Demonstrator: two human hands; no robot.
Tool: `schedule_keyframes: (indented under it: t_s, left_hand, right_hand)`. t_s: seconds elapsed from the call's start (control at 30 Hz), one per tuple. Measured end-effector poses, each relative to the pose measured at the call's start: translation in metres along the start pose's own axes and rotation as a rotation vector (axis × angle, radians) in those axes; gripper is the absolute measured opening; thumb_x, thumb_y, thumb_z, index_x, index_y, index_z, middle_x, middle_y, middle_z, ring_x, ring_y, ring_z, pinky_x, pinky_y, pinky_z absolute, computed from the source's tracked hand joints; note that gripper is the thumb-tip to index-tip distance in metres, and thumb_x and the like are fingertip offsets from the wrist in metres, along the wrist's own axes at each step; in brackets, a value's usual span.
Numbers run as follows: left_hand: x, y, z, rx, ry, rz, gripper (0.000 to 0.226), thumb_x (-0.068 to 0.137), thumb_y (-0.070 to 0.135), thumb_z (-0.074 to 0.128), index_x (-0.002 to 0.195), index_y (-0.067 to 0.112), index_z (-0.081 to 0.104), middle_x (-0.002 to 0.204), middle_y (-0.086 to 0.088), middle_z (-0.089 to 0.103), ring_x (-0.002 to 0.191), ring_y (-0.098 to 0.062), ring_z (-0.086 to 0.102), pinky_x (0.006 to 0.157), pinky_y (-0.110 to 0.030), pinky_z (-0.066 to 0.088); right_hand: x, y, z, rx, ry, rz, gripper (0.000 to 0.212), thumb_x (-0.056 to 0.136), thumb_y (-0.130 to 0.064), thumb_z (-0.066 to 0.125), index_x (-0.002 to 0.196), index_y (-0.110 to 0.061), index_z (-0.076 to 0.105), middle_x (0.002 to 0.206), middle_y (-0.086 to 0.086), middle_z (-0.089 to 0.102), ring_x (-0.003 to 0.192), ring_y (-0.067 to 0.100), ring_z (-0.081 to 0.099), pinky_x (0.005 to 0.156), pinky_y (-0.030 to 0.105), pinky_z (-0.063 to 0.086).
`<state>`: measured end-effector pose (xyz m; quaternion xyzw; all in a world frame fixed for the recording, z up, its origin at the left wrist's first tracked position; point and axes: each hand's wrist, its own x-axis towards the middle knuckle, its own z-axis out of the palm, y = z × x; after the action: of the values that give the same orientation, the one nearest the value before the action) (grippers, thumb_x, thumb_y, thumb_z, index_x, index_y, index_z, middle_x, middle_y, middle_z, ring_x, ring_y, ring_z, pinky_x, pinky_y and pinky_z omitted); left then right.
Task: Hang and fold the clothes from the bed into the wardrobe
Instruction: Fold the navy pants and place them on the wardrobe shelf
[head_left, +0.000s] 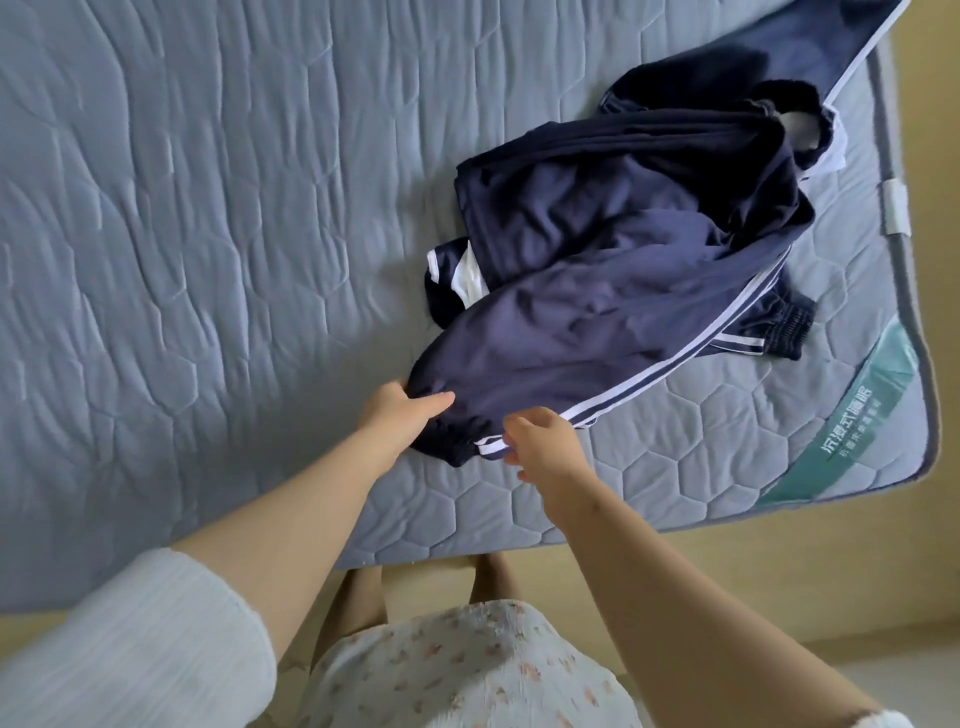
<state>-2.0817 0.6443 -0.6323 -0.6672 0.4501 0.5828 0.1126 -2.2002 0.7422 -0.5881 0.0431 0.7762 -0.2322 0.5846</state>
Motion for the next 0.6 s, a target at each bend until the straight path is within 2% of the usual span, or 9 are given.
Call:
schedule_keyframes:
  t_s: [0.1,0.17,0.27,0.33,0.37,0.43,0.5,0.53,0.6]
  left_hand:
    - [-0.028,0.016,-0.020,-0.124,-0.007,0.078,0.012,0.075,0.016,0.071,0.085,0.021,0.065,0.090,-0.002,0.070,0.086,-0.020,0.065,0.080,-0.031,0.050]
    - [-0.047,0.031,-0.036,-0.212,0.011,0.122,0.014,0.073,0.010,0.071,0.076,0.021,0.063,0.076,0.002,0.069,0.073,-0.016,0.065,0.066,-0.024,0.050]
    - [-0.078,0.056,-0.063,-0.309,0.018,0.180,0.016,0.071,0.003,0.069,0.070,0.018,0.063,0.057,0.011,0.065,0.053,-0.005,0.061,0.045,-0.012,0.044]
    - [-0.100,0.071,-0.081,-0.349,0.029,0.215,0.016,0.071,0.002,0.068,0.072,0.017,0.062,0.059,0.010,0.065,0.054,-0.005,0.060,0.045,-0.014,0.044]
    - [-0.112,0.078,-0.091,-0.365,0.037,0.227,0.016,0.072,0.003,0.068,0.074,0.017,0.061,0.063,0.007,0.065,0.057,-0.008,0.059,0.047,-0.018,0.043]
    - [-0.136,0.088,-0.109,-0.397,0.047,0.236,0.016,0.072,0.005,0.068,0.077,0.017,0.060,0.068,0.003,0.064,0.061,-0.013,0.059,0.052,-0.022,0.041]
    - [-0.160,0.092,-0.124,-0.455,0.031,0.218,0.013,0.073,0.006,0.067,0.081,0.013,0.060,0.068,-0.002,0.064,0.060,-0.017,0.059,0.054,-0.023,0.044]
    - [-0.173,0.094,-0.129,-0.483,0.008,0.209,0.012,0.074,0.007,0.066,0.085,0.011,0.062,0.069,-0.004,0.065,0.059,-0.018,0.060,0.054,-0.023,0.045]
    - [-0.199,0.098,-0.139,-0.522,-0.046,0.210,0.014,0.077,0.011,0.065,0.090,0.008,0.065,0.069,-0.006,0.067,0.058,-0.019,0.061,0.053,-0.023,0.046]
  right_hand:
    - [-0.020,-0.016,0.012,0.007,-0.001,-0.079,0.013,0.089,-0.014,0.042,0.079,-0.017,0.050,0.081,0.000,0.054,0.076,0.019,0.050,0.053,0.021,0.036]
    - [-0.036,-0.029,0.018,0.003,0.008,-0.157,0.013,0.089,-0.014,0.043,0.082,-0.021,0.051,0.085,-0.002,0.056,0.076,0.018,0.053,0.052,0.020,0.037]
    - [-0.070,-0.048,0.022,0.031,-0.005,-0.295,0.013,0.088,-0.014,0.048,0.086,-0.027,0.051,0.087,-0.003,0.060,0.073,0.017,0.059,0.054,0.027,0.050]
    - [-0.094,-0.058,0.026,0.055,-0.037,-0.430,0.018,0.083,-0.009,0.055,0.085,-0.026,0.052,0.094,0.009,0.060,0.074,0.021,0.058,0.058,0.031,0.051]
    - [-0.107,-0.062,0.028,0.026,-0.058,-0.506,0.021,0.079,-0.007,0.061,0.091,-0.024,0.055,0.100,0.012,0.059,0.081,0.022,0.056,0.064,0.033,0.050]
    - [-0.132,-0.066,0.033,-0.146,-0.079,-0.618,0.052,0.071,-0.012,0.072,0.117,-0.021,0.052,0.118,0.002,0.052,0.101,0.023,0.052,0.084,0.038,0.049]
    - [-0.157,-0.063,0.037,-0.372,-0.036,-0.660,0.088,0.066,-0.026,0.078,0.140,-0.028,0.031,0.137,-0.009,0.035,0.118,0.019,0.041,0.100,0.036,0.037]
    - [-0.171,-0.061,0.039,-0.462,-0.016,-0.691,0.099,0.065,-0.033,0.078,0.145,-0.031,0.020,0.144,-0.011,0.026,0.124,0.018,0.034,0.104,0.034,0.031]
    - [-0.193,-0.060,0.038,-0.553,0.003,-0.768,0.109,0.065,-0.041,0.077,0.148,-0.034,0.007,0.150,-0.014,0.014,0.131,0.017,0.025,0.107,0.035,0.027]
